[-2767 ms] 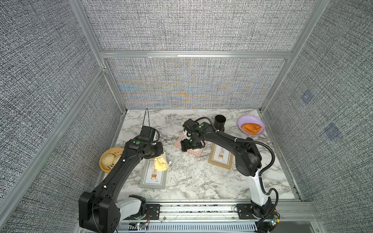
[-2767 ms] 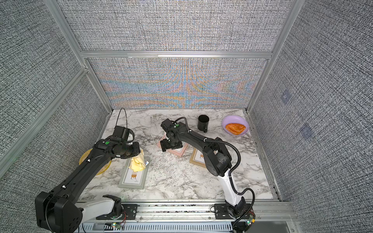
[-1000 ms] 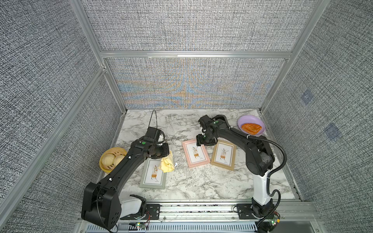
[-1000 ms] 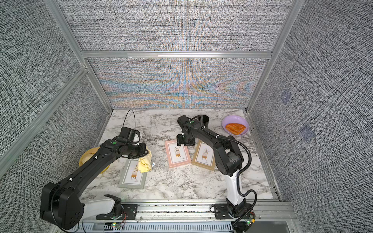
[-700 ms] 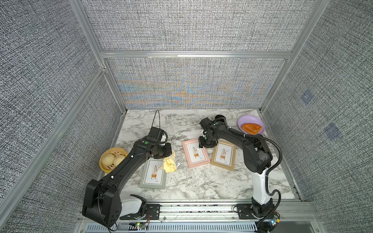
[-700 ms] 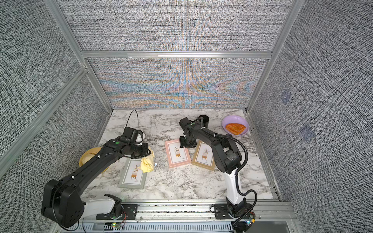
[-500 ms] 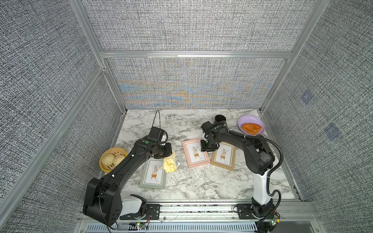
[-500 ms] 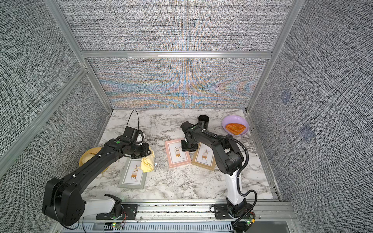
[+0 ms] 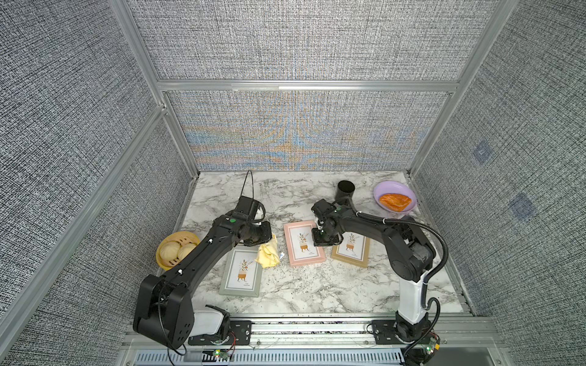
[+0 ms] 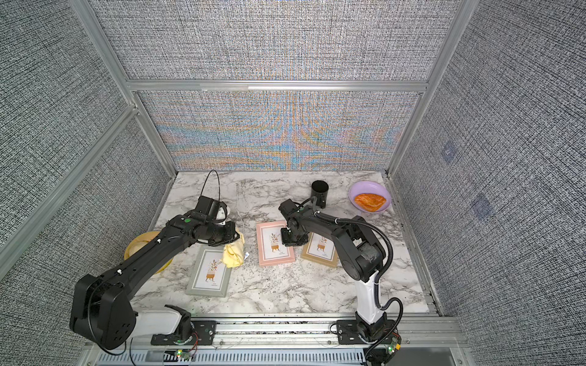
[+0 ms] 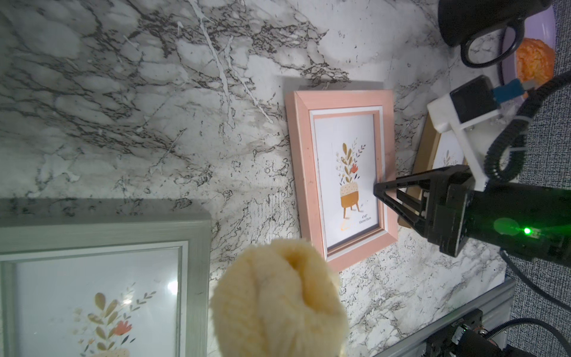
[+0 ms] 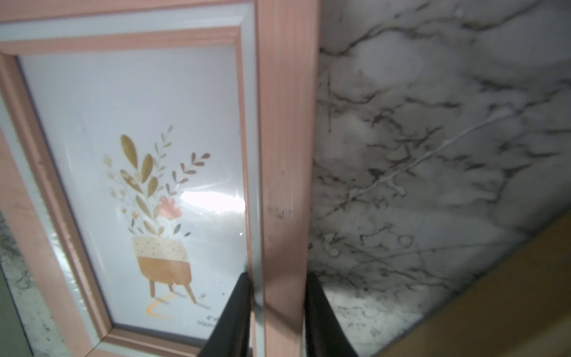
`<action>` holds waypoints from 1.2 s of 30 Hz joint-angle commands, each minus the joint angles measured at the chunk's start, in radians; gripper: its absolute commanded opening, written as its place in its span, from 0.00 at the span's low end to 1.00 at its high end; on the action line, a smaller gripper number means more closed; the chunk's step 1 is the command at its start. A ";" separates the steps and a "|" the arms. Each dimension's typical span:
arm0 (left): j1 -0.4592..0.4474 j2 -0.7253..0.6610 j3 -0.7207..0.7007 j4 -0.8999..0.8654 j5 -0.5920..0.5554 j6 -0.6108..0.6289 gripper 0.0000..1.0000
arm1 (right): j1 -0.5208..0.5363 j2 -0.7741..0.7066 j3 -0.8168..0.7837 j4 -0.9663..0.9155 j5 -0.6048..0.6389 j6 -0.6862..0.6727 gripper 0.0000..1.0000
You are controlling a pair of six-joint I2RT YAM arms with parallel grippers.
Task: Wipe the picture frame with a cloth
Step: Move the picture frame to the center of the board.
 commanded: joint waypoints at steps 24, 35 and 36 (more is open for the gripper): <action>-0.170 0.297 0.173 0.127 -0.055 -0.011 0.00 | 0.313 -0.233 -0.288 0.055 0.094 0.422 0.46; -0.284 0.530 0.345 0.098 -0.085 0.029 0.00 | 0.314 -0.248 -0.414 0.280 0.081 0.398 0.44; -0.292 0.545 0.356 0.099 -0.091 0.031 0.00 | 0.314 -0.246 -0.420 0.288 0.082 0.396 0.44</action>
